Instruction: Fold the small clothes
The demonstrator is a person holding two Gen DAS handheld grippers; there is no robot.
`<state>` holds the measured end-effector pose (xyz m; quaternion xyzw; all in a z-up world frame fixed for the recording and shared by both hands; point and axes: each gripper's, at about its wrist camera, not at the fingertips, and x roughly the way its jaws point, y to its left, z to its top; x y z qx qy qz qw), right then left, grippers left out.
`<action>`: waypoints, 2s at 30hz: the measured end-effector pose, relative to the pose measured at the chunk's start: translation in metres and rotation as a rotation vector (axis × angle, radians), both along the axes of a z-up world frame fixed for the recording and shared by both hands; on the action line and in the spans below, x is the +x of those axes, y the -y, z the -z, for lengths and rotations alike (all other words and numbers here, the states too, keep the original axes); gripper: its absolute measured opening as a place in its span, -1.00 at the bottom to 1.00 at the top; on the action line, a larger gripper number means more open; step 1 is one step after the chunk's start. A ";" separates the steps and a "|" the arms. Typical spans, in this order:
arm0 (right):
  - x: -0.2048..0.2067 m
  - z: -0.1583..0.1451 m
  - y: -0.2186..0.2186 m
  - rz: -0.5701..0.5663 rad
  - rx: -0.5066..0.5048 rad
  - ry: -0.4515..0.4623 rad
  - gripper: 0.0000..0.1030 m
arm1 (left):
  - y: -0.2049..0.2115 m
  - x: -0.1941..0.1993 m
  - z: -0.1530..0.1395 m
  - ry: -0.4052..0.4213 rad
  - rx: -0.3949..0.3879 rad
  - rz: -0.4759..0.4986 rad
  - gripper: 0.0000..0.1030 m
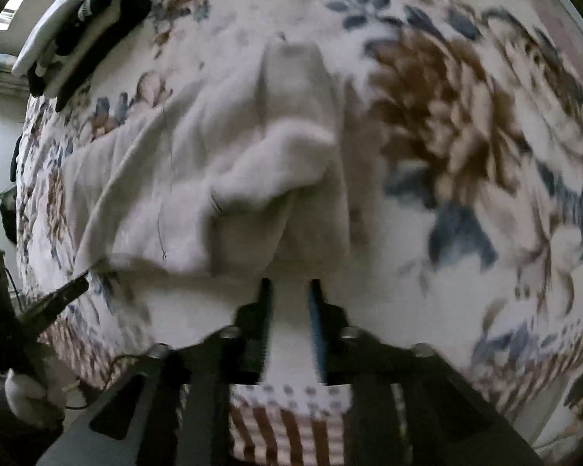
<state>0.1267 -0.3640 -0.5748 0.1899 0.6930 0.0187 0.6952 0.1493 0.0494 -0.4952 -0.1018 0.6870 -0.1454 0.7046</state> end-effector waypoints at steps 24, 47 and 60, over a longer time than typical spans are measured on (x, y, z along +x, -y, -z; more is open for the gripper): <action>-0.018 -0.015 0.073 0.546 0.258 0.085 -0.92 | -0.024 0.050 -0.009 0.018 -0.180 -0.360 -0.89; 0.082 -0.005 0.060 0.339 0.160 0.193 -0.02 | 0.009 0.139 0.018 0.058 -0.130 -0.239 0.06; 0.099 0.043 0.073 0.428 0.153 0.099 -0.20 | -0.017 0.146 0.050 0.001 -0.231 -0.291 0.15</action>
